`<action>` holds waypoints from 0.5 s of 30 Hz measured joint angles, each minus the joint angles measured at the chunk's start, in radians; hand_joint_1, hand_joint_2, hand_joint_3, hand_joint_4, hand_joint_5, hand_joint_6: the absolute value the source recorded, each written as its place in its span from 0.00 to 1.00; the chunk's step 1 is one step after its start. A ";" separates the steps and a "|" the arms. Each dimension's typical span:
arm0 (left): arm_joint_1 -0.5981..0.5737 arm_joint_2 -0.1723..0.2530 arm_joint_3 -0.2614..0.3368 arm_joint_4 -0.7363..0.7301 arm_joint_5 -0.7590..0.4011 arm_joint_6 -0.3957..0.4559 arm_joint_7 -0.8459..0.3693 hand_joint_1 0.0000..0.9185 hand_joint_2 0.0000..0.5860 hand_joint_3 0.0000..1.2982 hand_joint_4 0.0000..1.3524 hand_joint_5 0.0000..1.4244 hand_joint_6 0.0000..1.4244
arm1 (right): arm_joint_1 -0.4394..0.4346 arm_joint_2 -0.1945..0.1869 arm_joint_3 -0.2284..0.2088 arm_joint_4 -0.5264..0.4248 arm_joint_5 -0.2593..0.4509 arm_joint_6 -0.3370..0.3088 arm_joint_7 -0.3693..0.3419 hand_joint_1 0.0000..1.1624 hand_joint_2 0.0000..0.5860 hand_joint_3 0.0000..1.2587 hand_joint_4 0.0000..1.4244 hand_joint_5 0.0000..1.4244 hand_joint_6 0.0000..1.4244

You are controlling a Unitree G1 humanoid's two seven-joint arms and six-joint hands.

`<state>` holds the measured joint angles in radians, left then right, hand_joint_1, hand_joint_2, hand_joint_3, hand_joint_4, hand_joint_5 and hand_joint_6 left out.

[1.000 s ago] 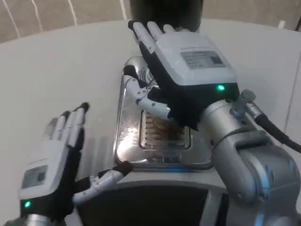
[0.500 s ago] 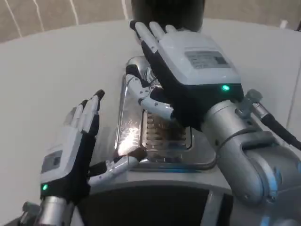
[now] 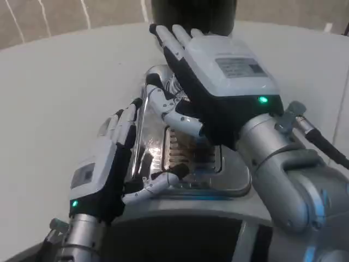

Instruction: Grasp the cup under the faucet to collect the drink, then remove the cup.

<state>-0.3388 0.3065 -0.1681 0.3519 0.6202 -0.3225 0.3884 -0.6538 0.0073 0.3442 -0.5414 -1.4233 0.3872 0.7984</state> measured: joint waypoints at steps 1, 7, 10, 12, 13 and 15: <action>-0.008 -0.001 -0.004 0.009 0.000 0.000 0.000 0.19 0.11 0.00 0.00 0.00 0.00 | 0.000 0.000 -0.004 -0.001 0.002 0.000 0.000 0.00 1.00 0.02 0.00 0.00 0.00; -0.032 -0.005 -0.017 0.030 0.004 -0.008 0.009 0.19 0.11 0.00 0.00 0.00 0.01 | 0.032 0.004 -0.013 -0.026 0.006 -0.002 -0.018 0.06 1.00 0.01 0.00 0.00 0.00; -0.042 -0.009 -0.027 0.042 0.004 -0.009 0.011 0.19 0.11 0.00 0.00 0.00 0.01 | 0.080 0.023 -0.025 -0.067 0.012 0.001 -0.066 0.12 1.00 0.01 0.00 0.00 0.00; -0.049 -0.010 -0.035 0.048 0.005 -0.011 0.011 0.18 0.11 0.00 0.00 0.00 0.01 | 0.122 0.037 -0.039 -0.101 0.027 0.001 -0.112 0.12 1.00 0.01 0.00 0.00 0.00; -0.053 -0.010 -0.037 0.049 0.005 -0.012 0.011 0.18 0.11 0.00 0.00 0.00 0.01 | 0.148 0.049 -0.052 -0.120 0.040 0.003 -0.141 0.13 1.00 0.00 0.00 0.00 0.00; -0.056 -0.010 -0.040 0.050 0.005 -0.015 0.013 0.18 0.11 0.00 0.00 0.00 0.01 | 0.198 0.065 -0.086 -0.145 0.060 0.011 -0.199 0.13 1.00 0.00 0.00 0.00 0.00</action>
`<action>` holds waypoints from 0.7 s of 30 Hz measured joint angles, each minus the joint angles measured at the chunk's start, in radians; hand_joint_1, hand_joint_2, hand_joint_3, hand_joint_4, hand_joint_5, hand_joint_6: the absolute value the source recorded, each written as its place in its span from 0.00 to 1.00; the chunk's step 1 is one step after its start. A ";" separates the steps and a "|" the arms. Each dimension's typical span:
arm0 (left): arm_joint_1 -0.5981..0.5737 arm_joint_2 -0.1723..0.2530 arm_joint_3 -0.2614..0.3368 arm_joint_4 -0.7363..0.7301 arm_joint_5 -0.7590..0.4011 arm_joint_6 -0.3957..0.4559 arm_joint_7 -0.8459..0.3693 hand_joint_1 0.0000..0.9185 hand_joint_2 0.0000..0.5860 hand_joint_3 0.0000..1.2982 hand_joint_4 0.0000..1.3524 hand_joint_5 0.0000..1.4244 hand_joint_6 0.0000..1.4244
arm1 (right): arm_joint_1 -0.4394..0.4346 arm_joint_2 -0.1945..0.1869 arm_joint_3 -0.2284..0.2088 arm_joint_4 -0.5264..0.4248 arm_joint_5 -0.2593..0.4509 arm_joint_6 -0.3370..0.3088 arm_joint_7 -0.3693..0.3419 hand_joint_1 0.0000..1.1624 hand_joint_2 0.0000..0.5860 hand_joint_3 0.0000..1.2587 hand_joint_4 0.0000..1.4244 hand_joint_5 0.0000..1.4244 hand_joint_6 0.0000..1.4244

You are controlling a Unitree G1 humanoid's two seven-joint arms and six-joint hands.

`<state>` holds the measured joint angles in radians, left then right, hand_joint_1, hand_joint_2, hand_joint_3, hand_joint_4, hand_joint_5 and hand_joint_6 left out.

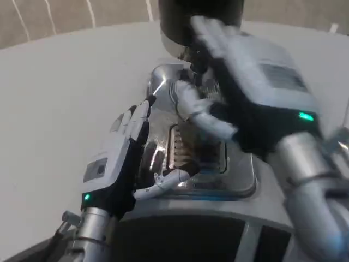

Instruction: Grasp the cup under the faucet to collect the drink, then remove the cup.

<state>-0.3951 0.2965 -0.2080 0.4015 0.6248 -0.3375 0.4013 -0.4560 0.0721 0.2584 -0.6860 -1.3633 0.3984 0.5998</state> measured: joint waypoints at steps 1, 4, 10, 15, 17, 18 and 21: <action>0.000 0.000 -0.002 0.001 0.000 -0.001 0.002 0.17 0.11 0.00 0.00 0.00 0.01 | 0.027 0.003 -0.022 -0.016 0.015 0.002 -0.033 0.13 1.00 0.00 0.00 0.00 0.00; -0.005 0.000 -0.010 0.005 0.000 -0.002 0.002 0.17 0.12 0.00 0.00 0.00 0.01 | 0.081 0.000 -0.056 -0.069 0.052 -0.011 -0.124 0.17 1.00 0.00 0.00 0.00 0.00; -0.014 -0.002 -0.015 0.021 0.000 -0.002 0.002 0.22 0.17 0.00 0.00 0.00 0.01 | 0.205 -0.057 -0.122 -0.165 0.104 -0.067 -0.181 0.25 1.00 0.00 0.00 0.00 0.00; -0.032 -0.007 -0.023 0.038 0.000 -0.002 0.003 0.22 0.17 0.00 0.00 0.00 0.02 | 0.389 -0.155 -0.159 -0.274 0.154 -0.191 -0.184 0.40 0.91 0.00 0.00 0.00 0.00; -0.037 -0.007 -0.022 0.050 -0.002 -0.002 0.003 0.20 0.20 0.00 0.00 0.00 0.02 | 0.493 -0.209 -0.186 -0.309 0.187 -0.262 -0.200 0.44 0.85 0.00 0.00 0.00 0.00; -0.038 -0.006 -0.022 0.054 -0.003 -0.002 0.003 0.20 0.20 0.00 0.00 0.00 0.02 | 0.525 -0.223 -0.198 -0.315 0.197 -0.282 -0.206 0.46 0.83 0.00 0.00 0.00 0.00; -0.046 -0.007 -0.021 0.081 -0.028 -0.027 0.002 0.18 0.21 0.00 0.00 0.00 0.02 | 0.650 -0.258 -0.265 -0.338 0.251 -0.344 -0.240 0.48 0.79 0.00 0.00 0.00 0.00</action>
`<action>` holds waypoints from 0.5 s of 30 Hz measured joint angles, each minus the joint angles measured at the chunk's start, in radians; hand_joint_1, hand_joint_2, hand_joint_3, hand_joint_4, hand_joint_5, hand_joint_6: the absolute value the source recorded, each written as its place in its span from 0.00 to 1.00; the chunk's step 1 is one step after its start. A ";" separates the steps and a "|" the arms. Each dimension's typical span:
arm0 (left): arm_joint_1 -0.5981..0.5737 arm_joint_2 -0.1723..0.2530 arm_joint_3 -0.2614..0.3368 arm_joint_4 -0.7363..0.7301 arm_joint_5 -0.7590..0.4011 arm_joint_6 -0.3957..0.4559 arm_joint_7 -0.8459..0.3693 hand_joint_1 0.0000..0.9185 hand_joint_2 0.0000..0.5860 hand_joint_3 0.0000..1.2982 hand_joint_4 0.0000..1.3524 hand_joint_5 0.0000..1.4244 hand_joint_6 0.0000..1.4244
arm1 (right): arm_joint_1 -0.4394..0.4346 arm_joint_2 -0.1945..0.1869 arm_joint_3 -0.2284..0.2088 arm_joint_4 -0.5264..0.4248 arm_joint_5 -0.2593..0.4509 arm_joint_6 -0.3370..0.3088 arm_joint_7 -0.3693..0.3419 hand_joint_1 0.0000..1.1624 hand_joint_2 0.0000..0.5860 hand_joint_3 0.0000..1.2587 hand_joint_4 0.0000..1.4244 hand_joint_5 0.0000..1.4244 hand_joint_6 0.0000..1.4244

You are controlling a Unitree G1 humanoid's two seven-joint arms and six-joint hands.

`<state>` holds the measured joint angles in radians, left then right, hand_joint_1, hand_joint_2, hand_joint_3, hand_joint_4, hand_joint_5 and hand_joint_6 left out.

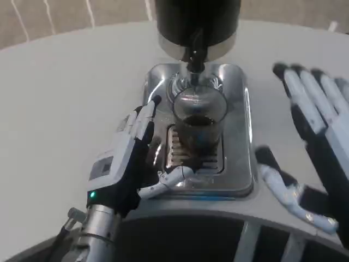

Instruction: Grasp the cup under the faucet to collect the drink, then remove the cup.

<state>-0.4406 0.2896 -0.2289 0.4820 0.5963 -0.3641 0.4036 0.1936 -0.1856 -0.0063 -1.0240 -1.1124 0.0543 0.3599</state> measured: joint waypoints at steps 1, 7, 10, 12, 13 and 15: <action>-0.001 0.000 0.000 0.004 -0.001 -0.005 0.000 0.18 0.21 0.00 0.00 0.00 0.02 | 0.023 -0.012 -0.015 -0.004 0.007 -0.012 -0.008 0.48 0.76 0.00 0.00 0.00 0.00; -0.020 0.003 -0.009 0.038 -0.002 -0.028 -0.006 0.12 0.20 0.00 0.00 0.00 0.02 | 0.239 -0.102 -0.192 -0.005 0.095 -0.148 -0.057 0.49 0.75 0.00 0.00 0.00 0.00; -0.027 0.003 -0.015 0.045 -0.001 -0.028 -0.005 0.08 0.19 0.00 0.00 0.00 0.02 | 0.296 -0.112 -0.251 -0.005 0.119 -0.185 -0.082 0.49 0.75 0.00 0.00 0.00 0.00; -0.032 0.000 -0.023 0.047 0.001 -0.028 -0.005 0.07 0.17 0.00 0.00 0.00 0.02 | 0.331 -0.114 -0.274 -0.004 0.121 -0.222 -0.104 0.49 0.75 0.00 0.00 0.00 0.00; -0.033 -0.002 -0.025 0.049 0.001 -0.028 -0.005 0.08 0.15 0.00 0.00 0.00 0.02 | 0.337 -0.113 -0.275 -0.003 0.121 -0.228 -0.105 0.49 0.75 0.00 0.00 0.00 0.00; -0.037 -0.010 -0.027 0.056 0.003 -0.028 -0.003 0.12 0.13 0.00 0.00 0.00 0.02 | 0.360 -0.100 -0.272 0.002 0.119 -0.248 -0.116 0.49 0.75 0.00 0.00 0.00 0.00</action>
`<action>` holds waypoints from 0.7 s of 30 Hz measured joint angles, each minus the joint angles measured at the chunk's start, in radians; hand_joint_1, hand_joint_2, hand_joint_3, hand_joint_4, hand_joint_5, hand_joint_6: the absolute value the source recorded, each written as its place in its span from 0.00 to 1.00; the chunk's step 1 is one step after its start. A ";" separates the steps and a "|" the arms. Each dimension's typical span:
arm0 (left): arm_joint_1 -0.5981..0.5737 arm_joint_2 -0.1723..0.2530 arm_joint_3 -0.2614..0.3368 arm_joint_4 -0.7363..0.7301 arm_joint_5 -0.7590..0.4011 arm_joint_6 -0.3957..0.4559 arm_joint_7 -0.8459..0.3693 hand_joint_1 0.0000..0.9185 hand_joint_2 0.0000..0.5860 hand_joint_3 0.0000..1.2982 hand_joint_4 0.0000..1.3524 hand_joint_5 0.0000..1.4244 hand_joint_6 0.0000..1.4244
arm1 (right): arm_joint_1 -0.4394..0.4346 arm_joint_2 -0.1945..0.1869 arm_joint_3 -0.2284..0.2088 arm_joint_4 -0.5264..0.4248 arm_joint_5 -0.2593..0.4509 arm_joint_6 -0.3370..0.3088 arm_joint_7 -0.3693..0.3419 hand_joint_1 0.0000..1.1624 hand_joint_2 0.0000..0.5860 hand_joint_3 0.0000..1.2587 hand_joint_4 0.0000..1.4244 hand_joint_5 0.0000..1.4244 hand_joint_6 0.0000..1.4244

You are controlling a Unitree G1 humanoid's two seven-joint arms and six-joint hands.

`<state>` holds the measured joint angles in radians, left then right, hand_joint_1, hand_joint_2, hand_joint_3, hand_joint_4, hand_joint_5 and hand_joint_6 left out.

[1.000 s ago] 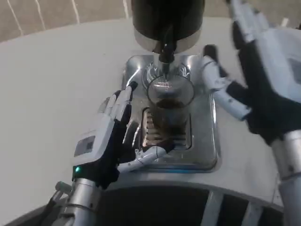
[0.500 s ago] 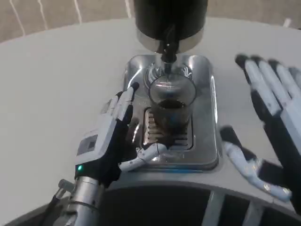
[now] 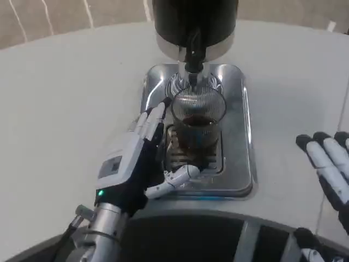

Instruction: Grasp the cup under the faucet to collect the drink, then remove the cup.

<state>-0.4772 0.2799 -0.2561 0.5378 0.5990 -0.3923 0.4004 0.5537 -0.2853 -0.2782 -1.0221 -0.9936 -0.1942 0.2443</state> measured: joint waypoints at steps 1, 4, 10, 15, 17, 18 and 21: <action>-0.003 -0.005 -0.001 0.005 0.001 0.000 0.003 0.15 0.13 0.00 0.00 0.00 0.02 | 0.007 0.008 0.010 0.002 -0.002 -0.008 0.000 0.50 0.73 0.00 0.00 0.00 0.00; -0.014 -0.028 -0.006 0.024 0.002 0.000 0.016 0.23 0.14 0.00 0.00 0.00 0.02 | 0.022 0.042 0.049 0.003 -0.012 -0.029 -0.003 0.56 0.65 0.00 0.00 0.00 0.00; -0.046 -0.063 -0.009 0.060 0.002 0.000 0.049 0.26 0.14 0.00 0.00 0.00 0.02 | 0.096 0.130 0.126 0.040 -0.119 -0.076 -0.089 0.59 0.63 0.00 0.00 0.00 0.00; -0.050 -0.084 -0.011 0.100 0.000 -0.004 0.074 0.26 0.12 0.00 0.00 0.01 0.02 | 0.125 0.139 0.144 0.119 -0.153 -0.113 -0.194 0.55 0.62 0.00 0.00 0.00 0.00; -0.051 -0.092 -0.011 0.116 -0.001 -0.006 0.083 0.26 0.12 0.00 0.00 0.01 0.02 | 0.120 0.131 0.137 0.167 -0.141 -0.114 -0.220 0.55 0.63 0.00 0.00 0.00 0.00; -0.053 -0.096 -0.011 0.125 -0.001 -0.007 0.092 0.26 0.12 0.00 0.00 0.01 0.02 | 0.114 0.121 0.131 0.196 -0.131 -0.113 -0.229 0.55 0.63 0.00 0.00 0.00 0.00; -0.064 -0.104 -0.011 0.141 -0.003 -0.014 0.105 0.26 0.12 0.00 0.00 0.02 0.03 | 0.099 0.107 0.126 0.210 -0.115 -0.112 -0.236 0.54 0.62 0.00 0.00 0.00 0.00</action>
<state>-0.5410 0.1756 -0.2670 0.6786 0.5964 -0.4060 0.5056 0.6528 -0.1785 -0.1519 -0.8117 -1.1084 -0.3062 0.0086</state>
